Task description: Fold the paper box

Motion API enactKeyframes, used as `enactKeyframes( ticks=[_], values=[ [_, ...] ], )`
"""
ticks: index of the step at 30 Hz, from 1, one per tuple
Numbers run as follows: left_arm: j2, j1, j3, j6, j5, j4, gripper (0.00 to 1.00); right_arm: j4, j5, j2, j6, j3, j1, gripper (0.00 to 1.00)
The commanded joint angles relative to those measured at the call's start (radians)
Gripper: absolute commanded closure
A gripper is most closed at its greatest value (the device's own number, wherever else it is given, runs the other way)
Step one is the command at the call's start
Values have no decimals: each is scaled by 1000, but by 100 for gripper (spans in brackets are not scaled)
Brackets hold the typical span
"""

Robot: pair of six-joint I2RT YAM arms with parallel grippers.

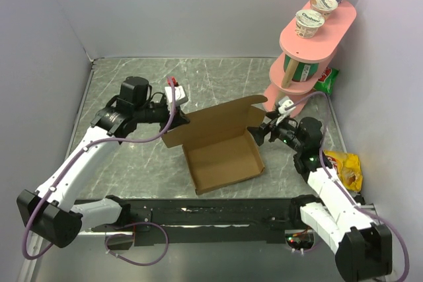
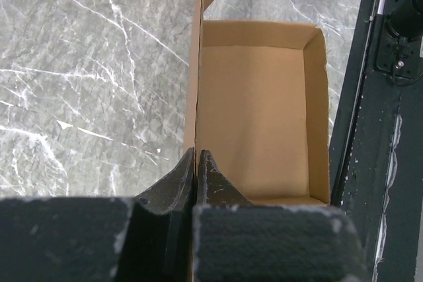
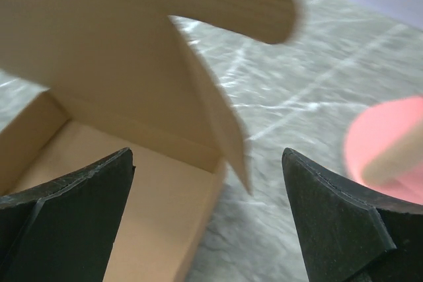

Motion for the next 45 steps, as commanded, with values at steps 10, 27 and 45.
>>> enactKeyframes(
  ticks=[10,27,45],
  values=[
    [56,4,51,14,43,-27,99,240,-207,209,43,113,-17,58],
    [-157,85,-149,-267,-313,450,4,202,-107,154,4,90,-34,100],
    [-238,400,-655,-650,31,1172,4,188,-171,175,8,102,-94,100]
  ],
)
